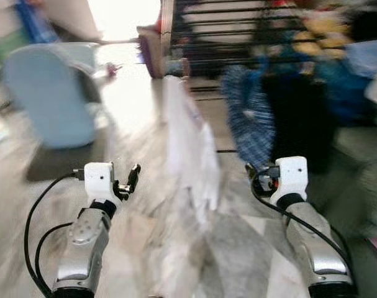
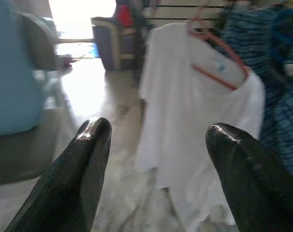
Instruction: Hang hanger
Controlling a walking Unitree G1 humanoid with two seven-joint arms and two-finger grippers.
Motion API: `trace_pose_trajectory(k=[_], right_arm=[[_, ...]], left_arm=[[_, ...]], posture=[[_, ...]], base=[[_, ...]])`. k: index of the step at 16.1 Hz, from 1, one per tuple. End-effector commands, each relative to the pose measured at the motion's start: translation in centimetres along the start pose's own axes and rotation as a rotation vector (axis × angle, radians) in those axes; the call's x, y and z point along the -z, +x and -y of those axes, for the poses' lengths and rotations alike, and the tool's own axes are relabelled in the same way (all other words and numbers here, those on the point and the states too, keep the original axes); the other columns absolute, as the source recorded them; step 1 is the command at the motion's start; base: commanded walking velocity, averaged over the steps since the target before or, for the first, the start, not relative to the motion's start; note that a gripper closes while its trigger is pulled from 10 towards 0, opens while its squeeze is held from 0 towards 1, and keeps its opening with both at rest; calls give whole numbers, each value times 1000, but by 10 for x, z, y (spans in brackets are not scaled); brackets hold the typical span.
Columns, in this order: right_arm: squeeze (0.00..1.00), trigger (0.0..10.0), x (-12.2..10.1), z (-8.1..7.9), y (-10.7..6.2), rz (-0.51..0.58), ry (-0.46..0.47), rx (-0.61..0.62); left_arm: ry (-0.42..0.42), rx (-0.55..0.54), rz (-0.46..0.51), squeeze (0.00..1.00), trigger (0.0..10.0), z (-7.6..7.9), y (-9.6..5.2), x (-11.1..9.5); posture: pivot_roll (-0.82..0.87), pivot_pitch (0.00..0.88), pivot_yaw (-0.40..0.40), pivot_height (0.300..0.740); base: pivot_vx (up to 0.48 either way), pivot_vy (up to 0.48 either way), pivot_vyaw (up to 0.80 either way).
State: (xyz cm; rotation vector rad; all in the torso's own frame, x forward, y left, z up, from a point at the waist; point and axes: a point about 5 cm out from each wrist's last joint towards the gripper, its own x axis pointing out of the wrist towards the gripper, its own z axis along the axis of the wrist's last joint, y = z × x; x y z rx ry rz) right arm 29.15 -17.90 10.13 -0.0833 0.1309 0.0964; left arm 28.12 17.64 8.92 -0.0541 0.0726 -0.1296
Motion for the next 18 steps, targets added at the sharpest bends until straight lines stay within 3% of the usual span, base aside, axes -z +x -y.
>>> trace_pose_trajectory(k=[1,5,14,18], right_arm=[[0,10000,0,0,1,3,-6,0],[0,10000,1,-1,1,2,1,3],[0,10000,3,3,0,-7,22,25],[0,10000,4,4,0,-13,23,25]], left_arm=[[13,-2,-7,0,10000,0,0,-1],[16,7,-10,0,10000,1,1,-1],[-17,9,-15,0,10000,-2,4,-2],[-13,11,-18,0,10000,-2,4,-2]], posture=[[-153,0,73,731],[-152,0,80,731],[-158,0,78,731],[-161,0,78,731]], base=[[-304,0,550],[-294,0,0],[0,0,0],[0,335,-627]])
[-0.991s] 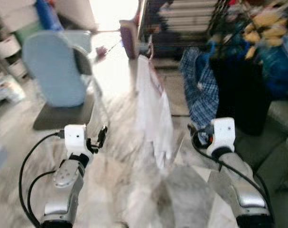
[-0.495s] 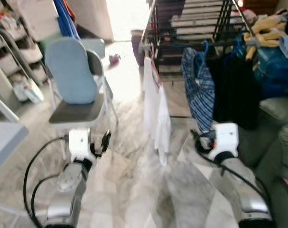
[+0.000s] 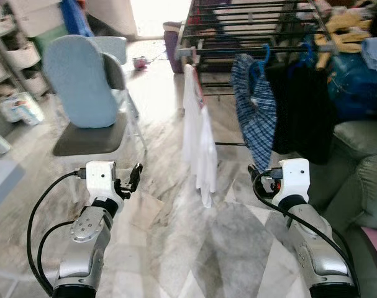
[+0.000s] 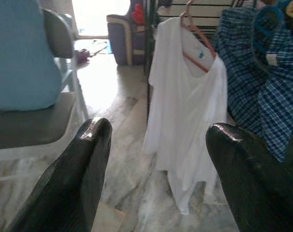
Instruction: Hang hanger
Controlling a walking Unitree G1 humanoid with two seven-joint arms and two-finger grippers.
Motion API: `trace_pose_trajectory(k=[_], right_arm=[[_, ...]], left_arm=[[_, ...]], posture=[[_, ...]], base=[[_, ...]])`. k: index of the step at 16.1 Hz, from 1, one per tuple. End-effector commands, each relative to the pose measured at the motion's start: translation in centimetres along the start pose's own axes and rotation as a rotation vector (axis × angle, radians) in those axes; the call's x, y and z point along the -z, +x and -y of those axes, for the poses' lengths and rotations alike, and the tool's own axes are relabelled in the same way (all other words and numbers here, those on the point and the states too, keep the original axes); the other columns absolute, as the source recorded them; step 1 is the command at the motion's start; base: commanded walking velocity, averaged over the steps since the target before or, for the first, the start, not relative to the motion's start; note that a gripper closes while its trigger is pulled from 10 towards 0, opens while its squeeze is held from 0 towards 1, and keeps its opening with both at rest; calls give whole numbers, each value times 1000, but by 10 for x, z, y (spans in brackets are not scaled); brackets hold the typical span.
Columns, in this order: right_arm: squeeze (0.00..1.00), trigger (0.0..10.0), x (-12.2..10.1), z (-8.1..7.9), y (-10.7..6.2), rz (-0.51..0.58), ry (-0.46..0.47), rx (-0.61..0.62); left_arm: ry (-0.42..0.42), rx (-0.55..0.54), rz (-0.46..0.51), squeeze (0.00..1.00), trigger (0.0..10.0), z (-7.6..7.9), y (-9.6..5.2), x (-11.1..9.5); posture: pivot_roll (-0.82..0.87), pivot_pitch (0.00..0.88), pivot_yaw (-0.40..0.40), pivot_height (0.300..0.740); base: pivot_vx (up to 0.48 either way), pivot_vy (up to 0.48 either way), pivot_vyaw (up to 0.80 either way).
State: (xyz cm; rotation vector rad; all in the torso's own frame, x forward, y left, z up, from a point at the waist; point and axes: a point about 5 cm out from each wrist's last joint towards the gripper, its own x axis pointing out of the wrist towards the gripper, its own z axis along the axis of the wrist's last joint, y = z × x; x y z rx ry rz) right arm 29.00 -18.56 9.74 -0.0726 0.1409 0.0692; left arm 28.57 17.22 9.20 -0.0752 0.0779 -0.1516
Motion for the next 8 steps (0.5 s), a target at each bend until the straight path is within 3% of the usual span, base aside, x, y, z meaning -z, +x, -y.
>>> trace_pose_trajectory(k=[1,6,8], right_arm=[[0,10000,-1,-3,2,-2,9,-1],[0,10000,0,-5,3,-1,12,-5],[0,10000,0,-5,3,0,12,-5]], left_arm=[[6,-7,-17,0,10000,-5,-1,2],[16,-4,-22,0,10000,-5,-1,3],[25,0,-21,0,10000,-4,-1,3]], posture=[[-161,0,78,731],[-153,0,79,731],[-151,0,79,731]], base=[[0,480,-675],[0,480,0],[0,178,0]])
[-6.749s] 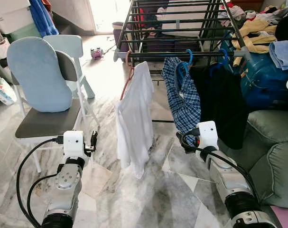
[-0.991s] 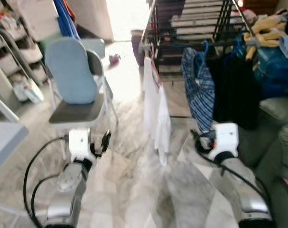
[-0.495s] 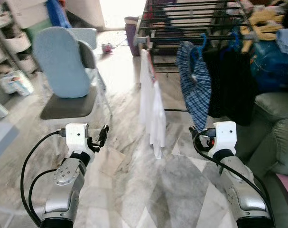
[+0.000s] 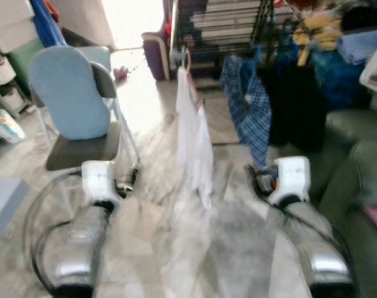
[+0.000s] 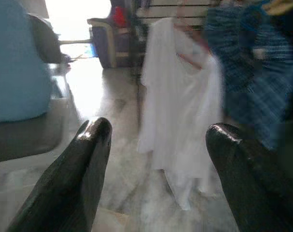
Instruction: Hang hanger
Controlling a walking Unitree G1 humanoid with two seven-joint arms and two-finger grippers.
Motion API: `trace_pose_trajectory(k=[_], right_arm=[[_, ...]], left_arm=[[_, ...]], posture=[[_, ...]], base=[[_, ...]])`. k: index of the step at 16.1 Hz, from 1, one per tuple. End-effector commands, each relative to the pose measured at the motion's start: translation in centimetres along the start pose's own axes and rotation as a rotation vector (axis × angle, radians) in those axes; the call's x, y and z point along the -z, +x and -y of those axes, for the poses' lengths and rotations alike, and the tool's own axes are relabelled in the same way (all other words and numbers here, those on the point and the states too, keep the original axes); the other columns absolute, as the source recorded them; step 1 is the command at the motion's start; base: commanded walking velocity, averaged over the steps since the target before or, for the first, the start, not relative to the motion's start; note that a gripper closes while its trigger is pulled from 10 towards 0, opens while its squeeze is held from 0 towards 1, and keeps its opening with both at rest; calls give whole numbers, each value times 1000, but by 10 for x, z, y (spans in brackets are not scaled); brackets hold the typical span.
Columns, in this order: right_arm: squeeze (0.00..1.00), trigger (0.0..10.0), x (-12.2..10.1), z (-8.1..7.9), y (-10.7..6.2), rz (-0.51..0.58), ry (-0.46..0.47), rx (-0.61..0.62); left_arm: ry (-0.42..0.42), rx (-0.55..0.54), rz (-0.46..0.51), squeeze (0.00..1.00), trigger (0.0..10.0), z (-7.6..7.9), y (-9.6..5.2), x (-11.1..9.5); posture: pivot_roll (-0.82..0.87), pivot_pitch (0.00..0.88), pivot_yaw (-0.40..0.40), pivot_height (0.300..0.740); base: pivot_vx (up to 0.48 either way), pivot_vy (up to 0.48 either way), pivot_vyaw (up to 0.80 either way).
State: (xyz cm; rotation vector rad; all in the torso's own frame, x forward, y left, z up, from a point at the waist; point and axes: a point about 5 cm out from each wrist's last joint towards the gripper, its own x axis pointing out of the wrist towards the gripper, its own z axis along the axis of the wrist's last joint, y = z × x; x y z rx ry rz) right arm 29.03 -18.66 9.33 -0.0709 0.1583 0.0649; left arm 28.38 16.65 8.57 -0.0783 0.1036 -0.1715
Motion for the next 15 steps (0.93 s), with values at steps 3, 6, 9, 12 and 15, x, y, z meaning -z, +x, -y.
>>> trace_pose_trajectory(k=[3,6,9,12,15], right_arm=[[0,10000,-4,-7,3,15,7,-15],[0,10000,-4,-7,4,17,6,-17],[0,10000,-4,-5,4,15,2,-17],[0,10000,-3,4,-1,13,-10,8],[0,10000,1,11,-8,0,-13,17]], left_arm=[[31,-5,10,0,10000,-6,-1,-4],[39,2,11,0,10000,-6,-1,-5],[44,3,12,0,10000,-5,-1,-5],[60,2,-5,0,10000,-7,-6,1],[62,-30,-33,0,10000,-15,-16,9]], posture=[[-145,0,76,731],[-141,0,75,731],[-149,0,70,731],[-175,0,83,731],[-189,0,99,731]], base=[[0,0,0],[0,0,0],[0,0,0],[0,0,0],[0,0,0]])
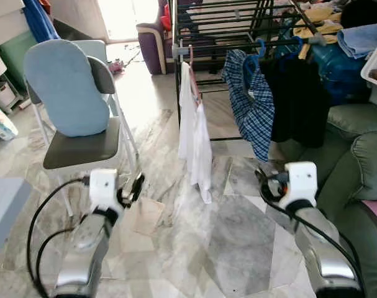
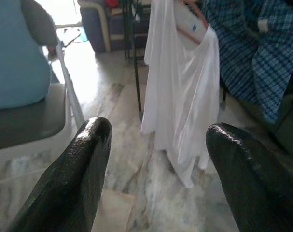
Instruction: Hang hanger
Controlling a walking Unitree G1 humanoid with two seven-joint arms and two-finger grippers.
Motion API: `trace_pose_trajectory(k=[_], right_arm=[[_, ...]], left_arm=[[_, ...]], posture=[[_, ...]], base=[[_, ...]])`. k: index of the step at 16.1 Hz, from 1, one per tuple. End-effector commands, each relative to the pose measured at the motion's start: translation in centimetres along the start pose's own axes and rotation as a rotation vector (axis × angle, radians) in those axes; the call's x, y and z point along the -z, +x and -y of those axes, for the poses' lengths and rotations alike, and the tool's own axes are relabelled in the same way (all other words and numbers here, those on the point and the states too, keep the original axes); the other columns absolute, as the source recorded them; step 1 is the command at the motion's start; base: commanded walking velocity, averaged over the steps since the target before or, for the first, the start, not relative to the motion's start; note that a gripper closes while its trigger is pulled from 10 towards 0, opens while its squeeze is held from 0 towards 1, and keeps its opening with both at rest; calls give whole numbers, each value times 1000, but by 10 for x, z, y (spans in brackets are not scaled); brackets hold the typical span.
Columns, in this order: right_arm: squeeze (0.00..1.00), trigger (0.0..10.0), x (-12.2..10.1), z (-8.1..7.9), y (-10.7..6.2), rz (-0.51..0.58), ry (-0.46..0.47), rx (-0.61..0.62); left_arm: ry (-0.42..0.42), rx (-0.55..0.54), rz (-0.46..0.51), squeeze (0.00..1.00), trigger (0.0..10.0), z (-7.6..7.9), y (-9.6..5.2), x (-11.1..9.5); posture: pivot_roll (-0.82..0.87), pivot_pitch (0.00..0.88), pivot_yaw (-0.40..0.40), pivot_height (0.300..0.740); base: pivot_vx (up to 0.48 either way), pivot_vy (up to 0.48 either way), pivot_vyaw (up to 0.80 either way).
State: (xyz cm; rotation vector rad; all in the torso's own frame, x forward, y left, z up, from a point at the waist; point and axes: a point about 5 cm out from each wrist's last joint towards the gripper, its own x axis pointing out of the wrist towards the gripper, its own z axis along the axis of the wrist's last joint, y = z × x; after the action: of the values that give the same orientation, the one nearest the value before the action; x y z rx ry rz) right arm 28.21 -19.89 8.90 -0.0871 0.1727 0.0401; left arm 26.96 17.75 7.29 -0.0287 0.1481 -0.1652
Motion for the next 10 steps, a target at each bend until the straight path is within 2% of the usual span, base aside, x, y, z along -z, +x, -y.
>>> trace_pose_trajectory(k=[1,4,5,8,10], right_arm=[[0,10000,-3,0,-2,2,-2,-21],[0,10000,-3,2,-3,-8,-29,-66],[0,10000,-8,-1,3,2,-45,-95],[0,10000,-21,-16,18,27,-67,-168],[0,10000,-21,-18,19,27,-65,-174]], left_arm=[[11,-36,10,0,10000,-8,-4,-2],[-24,-97,9,0,10000,-11,-12,4],[-21,-121,23,0,10000,-12,-13,3],[-28,-168,38,0,10000,-14,-18,4],[-24,-171,38,0,10000,-15,-18,3]], posture=[[-190,0,100,731],[-180,0,51,731],[-166,0,15,731],[-144,0,-24,731],[-139,0,-24,731]], base=[[0,0,0],[0,0,0],[0,0,0],[0,0,0],[0,0,0]])
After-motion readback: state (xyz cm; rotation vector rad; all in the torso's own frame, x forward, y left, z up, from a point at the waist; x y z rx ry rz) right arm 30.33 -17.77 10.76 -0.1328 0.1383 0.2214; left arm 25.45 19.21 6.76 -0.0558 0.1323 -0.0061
